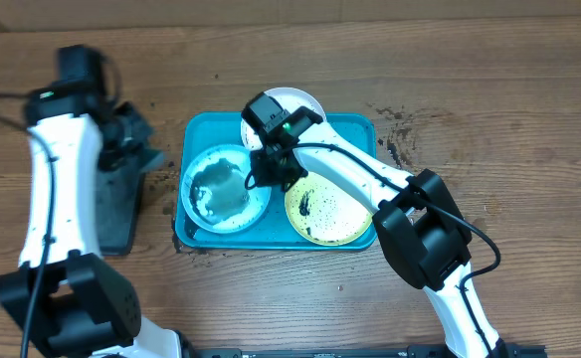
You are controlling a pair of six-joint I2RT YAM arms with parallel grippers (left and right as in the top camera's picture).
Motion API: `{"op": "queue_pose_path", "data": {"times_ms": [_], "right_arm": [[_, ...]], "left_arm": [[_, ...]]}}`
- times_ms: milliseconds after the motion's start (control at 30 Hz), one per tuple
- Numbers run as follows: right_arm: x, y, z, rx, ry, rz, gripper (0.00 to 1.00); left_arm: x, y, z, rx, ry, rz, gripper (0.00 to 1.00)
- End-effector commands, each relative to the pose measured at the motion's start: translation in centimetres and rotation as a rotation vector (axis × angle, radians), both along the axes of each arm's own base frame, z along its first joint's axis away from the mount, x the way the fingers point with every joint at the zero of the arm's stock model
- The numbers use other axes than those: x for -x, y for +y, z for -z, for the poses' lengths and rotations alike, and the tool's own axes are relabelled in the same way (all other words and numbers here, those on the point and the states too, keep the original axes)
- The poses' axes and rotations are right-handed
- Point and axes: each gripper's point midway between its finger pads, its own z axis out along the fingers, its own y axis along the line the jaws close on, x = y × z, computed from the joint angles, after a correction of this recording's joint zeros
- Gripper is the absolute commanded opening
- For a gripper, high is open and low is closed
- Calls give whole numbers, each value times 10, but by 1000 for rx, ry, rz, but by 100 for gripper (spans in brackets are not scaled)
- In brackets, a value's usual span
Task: Clean dirty plates on tray and stack at the side
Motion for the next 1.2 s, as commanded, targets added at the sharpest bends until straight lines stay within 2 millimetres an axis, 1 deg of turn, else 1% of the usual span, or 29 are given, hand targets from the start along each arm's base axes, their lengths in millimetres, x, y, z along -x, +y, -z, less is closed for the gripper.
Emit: {"op": "queue_pose_path", "data": {"times_ms": [0, 67, 133, 200, 300, 333, 367, 500, 633, 733, 900, 1033, 1167], "right_arm": [[-28, 6, -73, -59, -192, -45, 4], [-37, 2, -90, -22, -263, -56, 4], [-48, -7, -107, 56, -355, -60, 4], [-58, -18, -128, 170, -468, -75, 4], [-62, -22, -151, 296, -592, -140, 4], [-61, -19, -162, 361, -656, -192, 4], [-59, -17, -166, 396, -688, -220, 4], [-49, -6, -178, 502, -777, -296, 4], [-35, 5, -189, 613, -854, -388, 4], [-28, 10, -204, 711, -935, -402, 4], [-14, 21, -231, 868, -1057, -451, 4], [-3, 32, -244, 905, -1119, -451, 4], [-1, 36, -244, 898, -1124, -453, 4]], "left_arm": [[8, 19, 1, 48, -6, -43, 4], [13, 33, 3, 53, -6, -85, 4], [17, 44, 3, 57, -7, -117, 4], [21, 56, 3, 61, -9, -150, 4], [26, 65, 2, 77, -15, -179, 4], [29, 72, 2, 77, -15, -197, 4], [30, 74, 2, 77, -16, -205, 4], [33, 80, 2, 77, -16, -223, 4], [32, 77, 2, 93, -19, -212, 4], [30, 73, 2, 111, -28, -194, 4], [30, 73, 2, 111, -28, -194, 4], [30, 73, 2, 111, -28, -191, 4], [30, 73, 2, 113, -29, -191, 4]]}}
